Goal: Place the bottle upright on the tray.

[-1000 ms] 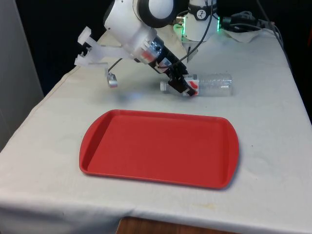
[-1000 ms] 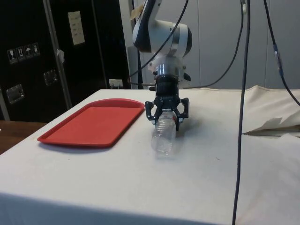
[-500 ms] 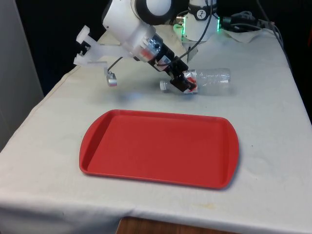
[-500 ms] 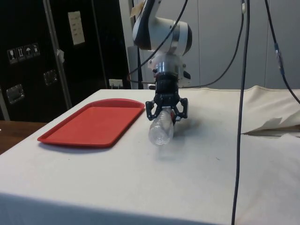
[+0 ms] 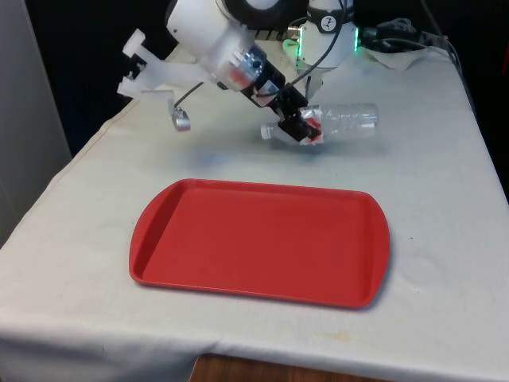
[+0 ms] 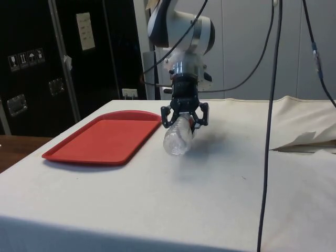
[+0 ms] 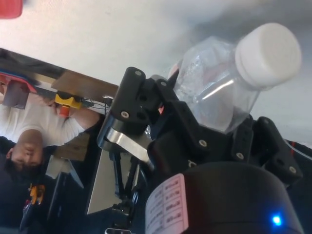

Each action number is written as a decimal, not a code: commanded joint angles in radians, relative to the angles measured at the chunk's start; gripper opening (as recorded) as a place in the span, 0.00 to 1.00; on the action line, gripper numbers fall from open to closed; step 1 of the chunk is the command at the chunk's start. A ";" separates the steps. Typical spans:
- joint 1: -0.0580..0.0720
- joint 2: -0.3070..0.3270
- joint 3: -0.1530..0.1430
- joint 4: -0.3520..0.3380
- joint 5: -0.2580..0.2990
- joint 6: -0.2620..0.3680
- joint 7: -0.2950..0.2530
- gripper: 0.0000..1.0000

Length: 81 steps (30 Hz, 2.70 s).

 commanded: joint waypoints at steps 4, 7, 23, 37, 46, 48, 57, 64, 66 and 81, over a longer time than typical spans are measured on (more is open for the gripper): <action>0.009 -0.028 -0.004 -0.009 -0.019 0.011 0.029 0.00; 0.004 -0.031 0.000 -0.003 -0.025 0.001 0.034 0.00; 0.029 -0.088 -0.004 -0.010 -0.079 0.052 0.095 0.00; 0.044 -0.120 -0.003 -0.010 -0.120 0.084 0.132 0.00; 0.052 -0.144 0.001 -0.010 -0.155 0.104 0.164 0.00; 0.054 -0.151 0.002 -0.011 -0.165 0.110 0.173 0.00; 0.058 -0.171 0.010 -0.011 -0.199 0.128 0.203 0.00; 0.063 -0.190 0.015 -0.011 -0.236 0.143 0.234 0.00; 0.064 -0.195 0.017 -0.011 -0.246 0.147 0.243 0.00; 0.067 -0.228 0.035 -0.010 -0.319 0.175 0.306 0.00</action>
